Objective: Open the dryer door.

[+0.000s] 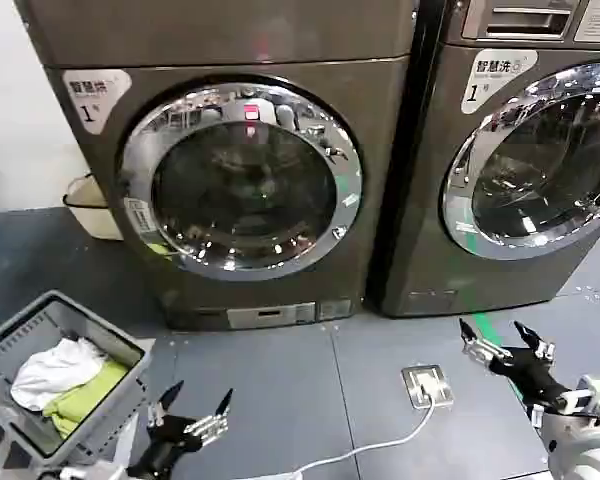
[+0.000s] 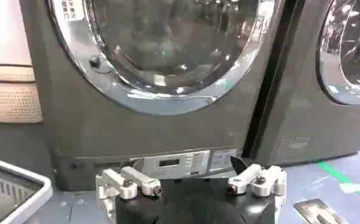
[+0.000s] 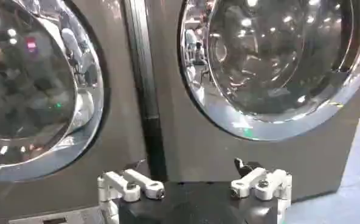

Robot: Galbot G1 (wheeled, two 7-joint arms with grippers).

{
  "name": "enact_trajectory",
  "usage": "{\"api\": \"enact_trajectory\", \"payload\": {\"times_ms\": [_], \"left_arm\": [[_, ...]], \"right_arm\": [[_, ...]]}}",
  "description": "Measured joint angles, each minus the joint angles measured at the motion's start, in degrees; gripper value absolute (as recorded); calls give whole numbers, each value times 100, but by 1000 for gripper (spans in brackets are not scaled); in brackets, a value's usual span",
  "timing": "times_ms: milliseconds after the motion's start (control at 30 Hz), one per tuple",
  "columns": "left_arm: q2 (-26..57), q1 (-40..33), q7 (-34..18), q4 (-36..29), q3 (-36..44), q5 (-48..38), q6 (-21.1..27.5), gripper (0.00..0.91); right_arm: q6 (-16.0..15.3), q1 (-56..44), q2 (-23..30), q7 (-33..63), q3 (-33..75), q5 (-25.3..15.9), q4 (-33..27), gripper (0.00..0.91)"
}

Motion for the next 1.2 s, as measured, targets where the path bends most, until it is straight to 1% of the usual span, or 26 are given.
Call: {"api": "enact_trajectory", "payload": {"times_ms": [67,167,200,333,400,467,533,733,1033,1200], "left_arm": [[1,5,0,-12,0,0,5,907],[8,21,0,-41,1,1,16,907],[9,25,1,-56,2,1,21,907],[11,48,2,-119,3,17,31,907],[6,57,4,-146,5,23,39,907],[3,70,6,-171,9,36,41,907],[1,86,7,-186,9,40,42,907],[-13,108,11,-250,-9,47,42,907],[-30,131,21,-296,0,104,29,907],[-47,134,28,-295,5,136,23,907]], "right_arm": [[92,-7,-40,-178,-31,-52,-39,907],[182,25,-100,-362,-100,-24,-61,907],[264,43,-116,-446,-121,-8,-85,907],[404,150,-212,-522,-206,13,-188,907],[531,205,-273,-622,-237,15,-241,907],[687,285,-385,-752,-251,106,-331,907],[772,365,-522,-850,-280,148,-419,907],[914,599,-883,-927,-471,193,-644,907],[1303,1157,-1460,-972,-1154,601,-1071,907],[1322,1531,-1793,-936,-1610,821,-1294,907]]}}
